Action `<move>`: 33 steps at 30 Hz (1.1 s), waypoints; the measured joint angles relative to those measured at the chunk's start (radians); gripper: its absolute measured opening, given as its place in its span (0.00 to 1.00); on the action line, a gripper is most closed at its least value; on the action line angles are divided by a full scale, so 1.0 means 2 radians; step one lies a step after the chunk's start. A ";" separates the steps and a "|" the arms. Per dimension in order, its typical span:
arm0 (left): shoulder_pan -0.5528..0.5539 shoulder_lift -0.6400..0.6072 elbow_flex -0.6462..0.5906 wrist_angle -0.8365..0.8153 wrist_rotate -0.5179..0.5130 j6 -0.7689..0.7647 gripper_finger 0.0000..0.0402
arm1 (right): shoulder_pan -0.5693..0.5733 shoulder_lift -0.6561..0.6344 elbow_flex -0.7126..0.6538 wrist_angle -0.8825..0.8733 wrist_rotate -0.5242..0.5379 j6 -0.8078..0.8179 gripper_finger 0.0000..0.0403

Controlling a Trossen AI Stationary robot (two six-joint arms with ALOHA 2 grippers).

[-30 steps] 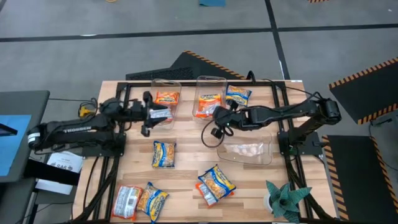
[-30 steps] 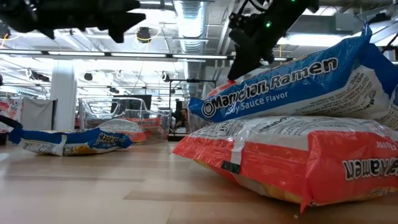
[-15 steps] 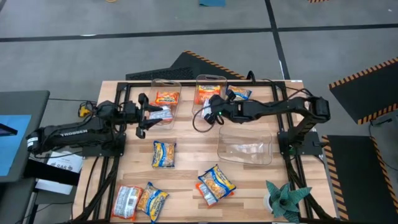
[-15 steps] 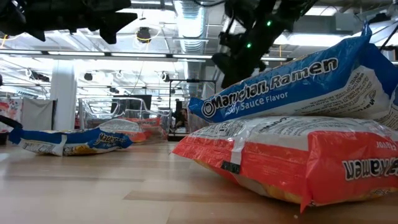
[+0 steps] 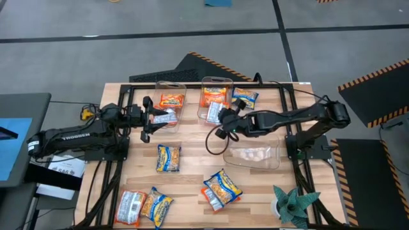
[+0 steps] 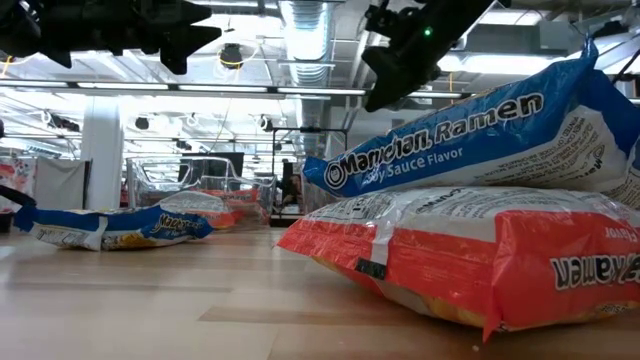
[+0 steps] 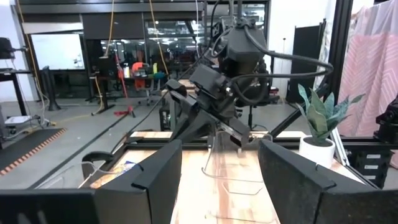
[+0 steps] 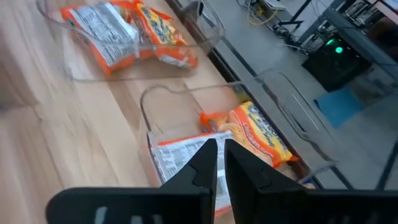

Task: Sort Maruchan noodles
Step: Put the blue bag into the right transparent bin

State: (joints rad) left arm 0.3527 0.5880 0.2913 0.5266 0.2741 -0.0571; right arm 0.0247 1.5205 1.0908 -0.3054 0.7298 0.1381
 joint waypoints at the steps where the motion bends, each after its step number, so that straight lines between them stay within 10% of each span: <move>1: 0.000 0.000 0.000 0.000 0.000 0.000 0.50 | 0.002 0.000 0.000 -0.002 0.004 0.000 0.14; 10: 0.000 0.000 0.000 0.001 -0.006 0.001 0.50 | -0.007 0.002 0.000 0.011 -0.012 0.013 0.14; 20: 0.000 0.000 0.000 -0.019 -0.022 0.015 0.51 | -0.008 0.015 0.001 0.159 -0.326 -0.008 0.20; 27: -0.022 0.031 0.038 -0.139 0.112 -0.015 0.51 | 0.005 0.028 0.000 0.137 -0.270 -0.035 0.32; 33: -0.120 0.100 0.103 -0.323 0.018 0.047 0.51 | 0.000 0.022 0.000 0.115 -0.224 -0.040 0.38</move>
State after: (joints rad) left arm 0.1126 0.7879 0.4963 -0.1203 0.3096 0.0367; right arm 0.0237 1.5650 1.0904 -0.0758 0.2812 0.0583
